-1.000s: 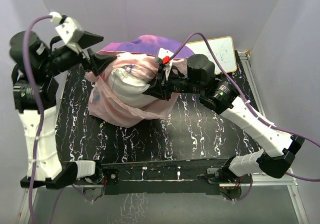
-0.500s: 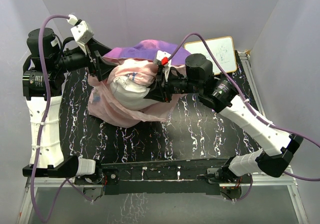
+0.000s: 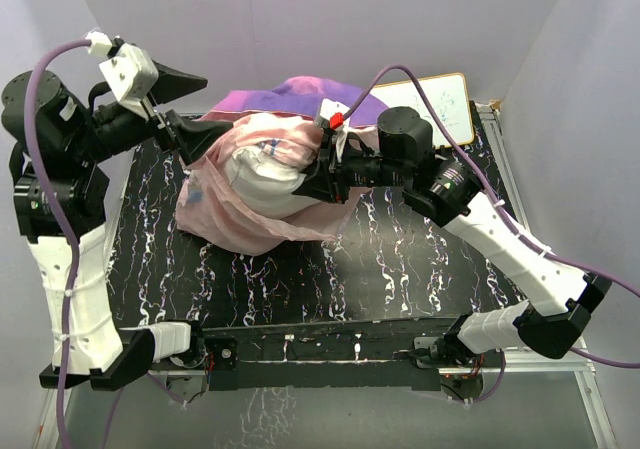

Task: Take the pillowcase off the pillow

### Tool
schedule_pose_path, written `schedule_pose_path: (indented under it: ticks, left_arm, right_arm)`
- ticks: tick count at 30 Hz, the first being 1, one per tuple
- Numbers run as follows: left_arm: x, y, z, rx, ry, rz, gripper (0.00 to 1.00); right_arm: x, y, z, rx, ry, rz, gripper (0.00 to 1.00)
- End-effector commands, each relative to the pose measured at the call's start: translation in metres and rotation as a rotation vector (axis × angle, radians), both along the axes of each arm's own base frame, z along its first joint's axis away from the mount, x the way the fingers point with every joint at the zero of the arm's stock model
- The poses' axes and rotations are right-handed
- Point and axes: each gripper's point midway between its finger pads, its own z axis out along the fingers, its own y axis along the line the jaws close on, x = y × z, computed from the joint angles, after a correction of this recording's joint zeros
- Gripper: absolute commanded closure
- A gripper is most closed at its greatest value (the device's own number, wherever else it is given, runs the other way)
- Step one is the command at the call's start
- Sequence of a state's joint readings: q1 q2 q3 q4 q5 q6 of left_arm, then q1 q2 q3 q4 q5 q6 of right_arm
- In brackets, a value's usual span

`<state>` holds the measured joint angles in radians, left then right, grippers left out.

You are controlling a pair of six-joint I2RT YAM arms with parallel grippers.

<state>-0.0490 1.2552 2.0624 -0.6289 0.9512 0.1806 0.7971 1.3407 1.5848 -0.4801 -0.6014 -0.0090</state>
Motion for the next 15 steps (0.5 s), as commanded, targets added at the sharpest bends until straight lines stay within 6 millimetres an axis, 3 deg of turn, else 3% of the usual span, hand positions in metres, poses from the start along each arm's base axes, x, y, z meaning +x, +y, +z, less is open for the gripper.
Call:
schedule_pose_path:
  ticks: [1,8,15]
  left_arm:
    - [-0.035,-0.006,0.011,0.006,-0.045,-0.072,0.23]
    - [-0.023,-0.009,-0.035,0.048,0.105,-0.115,0.3]
    - [0.002,-0.005,-0.054,0.054,0.129,-0.063,0.37]
  right_arm:
    - [-0.006,-0.01,0.033,0.079,-0.08,-0.004,0.92]
    - [-0.007,-0.007,0.038,0.089,-0.073,0.015,0.92]
    - [-0.009,-0.007,0.036,0.089,-0.062,0.021,0.92]
